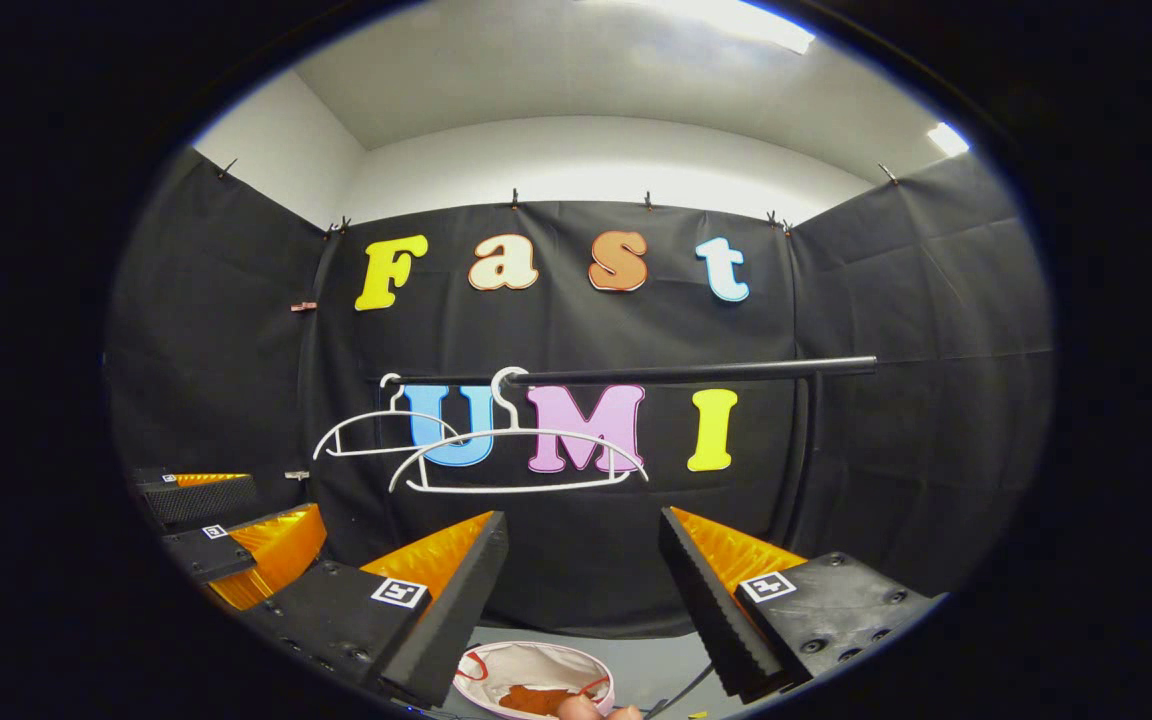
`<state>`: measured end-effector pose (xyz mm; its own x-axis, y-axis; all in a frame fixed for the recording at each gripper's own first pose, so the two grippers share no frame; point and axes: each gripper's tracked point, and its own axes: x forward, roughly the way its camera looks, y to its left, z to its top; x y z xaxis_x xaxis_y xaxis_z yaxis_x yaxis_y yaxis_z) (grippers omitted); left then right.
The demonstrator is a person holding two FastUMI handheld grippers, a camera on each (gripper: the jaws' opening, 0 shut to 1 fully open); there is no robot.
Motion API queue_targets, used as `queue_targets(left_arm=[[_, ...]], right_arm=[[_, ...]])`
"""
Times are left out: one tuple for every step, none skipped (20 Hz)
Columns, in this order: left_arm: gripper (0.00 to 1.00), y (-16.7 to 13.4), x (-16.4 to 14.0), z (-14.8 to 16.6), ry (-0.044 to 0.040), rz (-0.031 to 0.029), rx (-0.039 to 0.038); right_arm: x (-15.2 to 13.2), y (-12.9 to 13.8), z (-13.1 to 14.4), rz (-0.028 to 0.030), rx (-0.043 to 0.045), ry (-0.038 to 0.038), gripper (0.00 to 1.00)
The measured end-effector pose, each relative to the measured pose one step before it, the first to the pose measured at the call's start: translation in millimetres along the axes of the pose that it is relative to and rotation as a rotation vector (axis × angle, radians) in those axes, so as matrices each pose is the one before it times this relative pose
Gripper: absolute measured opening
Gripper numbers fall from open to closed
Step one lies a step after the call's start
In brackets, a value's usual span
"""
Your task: Grasp the clothes on the hanger with both hands and then place them into the laundry hamper below.
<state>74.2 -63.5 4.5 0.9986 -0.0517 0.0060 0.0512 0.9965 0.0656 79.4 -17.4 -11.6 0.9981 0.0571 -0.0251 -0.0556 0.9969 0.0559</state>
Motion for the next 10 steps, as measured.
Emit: queue_targets(left_arm=[[0.95,-0.16,-0.58,1.32,-0.00192,-0.00201,0.00151],[0.95,-0.8,-1.43,-0.18,-0.00128,-0.00179,0.00276],[0.95,-0.96,0.19,0.5,-0.001,-0.00153,0.00433],[0.95,0.37,0.75,-0.92,0.00078,0.00065,0.00289],[0.95,1.04,-0.64,0.39,-0.00098,-0.00086,-0.00011],[0.95,0.1,-0.3,0.03,-0.00228,-0.00005,-0.00231],[0.95,0.56,0.03,0.9,-0.00166,-0.00017,-0.00326],[0.95,1.15,0.7,-0.54,-0.0003,0.0013,-0.00315],[0.95,0.69,0.71,0.04,0.00108,0.00138,-0.00157],[0.95,1.12,0.72,-1.16,0.00282,0.0018,-0.00028]], right_arm=[[-0.75,0.65,-0.23,0.00093,-0.00129,0.00016,0.97],[0.26,0.45,0.41,0.0,-0.00044,-0.00021,0.97],[-1.19,-0.29,0.17,0.00018,0.00114,-0.00047,0.97],[0.08,0.75,0.0,0.00048,0.00074,0.00022,0.97],[-0.58,0.89,-0.31,0.00019,-0.00109,0.0004,0.97],[0.28,0.28,0.43,0.00092,-0.00137,-0.00137,0.97],[0.36,-0.08,0.44,-0.00066,-0.00241,-0.00106,0.97],[0.58,-0.08,0.81,-0.00072,-0.00209,-0.00171,0.97],[1.06,0.96,0.82,0.00018,-0.00138,-0.00132,0.97],[0.38,0.66,0.0,0.00128,-0.00244,-0.00017,0.97]])
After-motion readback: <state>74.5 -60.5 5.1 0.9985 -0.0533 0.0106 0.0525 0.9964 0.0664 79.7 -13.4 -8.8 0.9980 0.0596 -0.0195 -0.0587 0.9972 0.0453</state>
